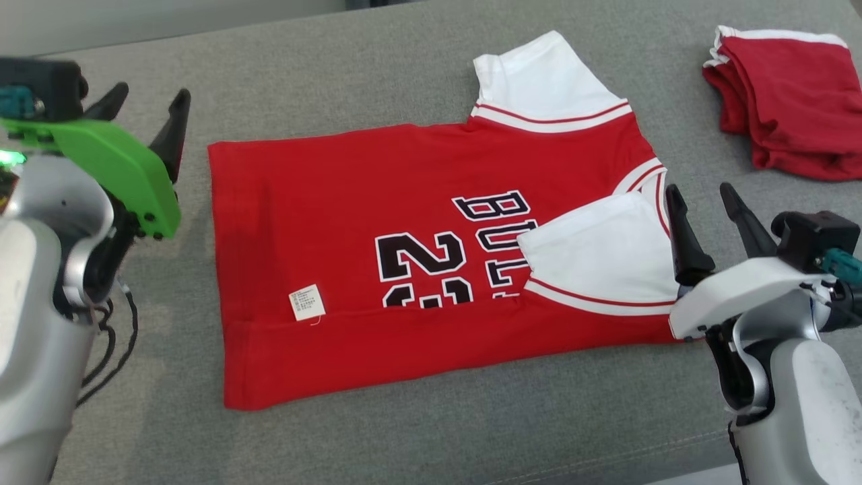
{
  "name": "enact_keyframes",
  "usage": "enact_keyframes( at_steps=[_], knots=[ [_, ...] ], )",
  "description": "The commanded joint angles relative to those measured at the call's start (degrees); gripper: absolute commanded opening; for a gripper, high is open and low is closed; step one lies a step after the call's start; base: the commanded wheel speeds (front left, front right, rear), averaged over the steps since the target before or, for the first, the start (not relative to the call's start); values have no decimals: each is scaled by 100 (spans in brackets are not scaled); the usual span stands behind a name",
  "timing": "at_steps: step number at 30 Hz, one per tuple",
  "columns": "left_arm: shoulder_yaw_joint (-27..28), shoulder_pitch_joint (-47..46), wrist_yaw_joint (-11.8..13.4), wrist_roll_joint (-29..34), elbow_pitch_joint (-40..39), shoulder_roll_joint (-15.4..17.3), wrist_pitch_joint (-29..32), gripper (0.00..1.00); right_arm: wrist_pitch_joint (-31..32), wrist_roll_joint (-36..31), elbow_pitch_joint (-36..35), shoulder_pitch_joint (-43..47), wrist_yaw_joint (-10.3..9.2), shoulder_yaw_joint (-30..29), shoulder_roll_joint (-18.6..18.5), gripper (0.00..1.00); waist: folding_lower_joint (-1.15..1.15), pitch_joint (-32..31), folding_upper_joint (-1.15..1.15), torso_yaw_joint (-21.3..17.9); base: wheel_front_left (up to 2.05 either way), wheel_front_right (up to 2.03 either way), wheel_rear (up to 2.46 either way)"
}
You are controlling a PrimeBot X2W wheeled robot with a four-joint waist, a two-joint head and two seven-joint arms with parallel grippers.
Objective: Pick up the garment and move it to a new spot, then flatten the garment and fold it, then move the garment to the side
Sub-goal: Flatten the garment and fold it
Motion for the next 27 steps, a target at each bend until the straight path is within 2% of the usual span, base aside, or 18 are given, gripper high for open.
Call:
enact_keyframes(
  at_steps=[1, 6, 10, 18, 25, 27],
  knots=[
    [-56, -276, -80, 55, 208, 42, 133, 100, 1, -34, -11, -181, -10, 66, -17, 100, 0, 410, 0, -238, 0, 0, 0],
    [-179, -918, -372, -40, 907, 97, 550, 100, -71, -60, 63, -656, -9, 340, -16, 100, 0, 839, 0, -428, 0, 0, 0],
    [-173, -1032, -509, -200, 1223, 180, 740, 100, -150, -50, 136, -905, -10, 492, -16, 100, 0, 1078, 0, -562, 0, 0, 0],
    [-87, -731, -527, -350, 1385, 421, 879, 100, -287, -88, 276, -1119, -9, 569, -16, 100, 0, 1281, 0, -669, 0, 0, 0],
    [-106, -617, -493, -392, 1325, 467, 965, 100, -313, -114, 308, -1232, -9, 536, -16, 100, 0, 1343, 0, -658, 0, 0, 0],
    [-86, -614, -449, -391, 1313, 475, 930, 84, -301, -107, 316, -1289, -9, 558, -16, 100, 0, 1363, 0, -654, 0, 0, 0]
  ],
)
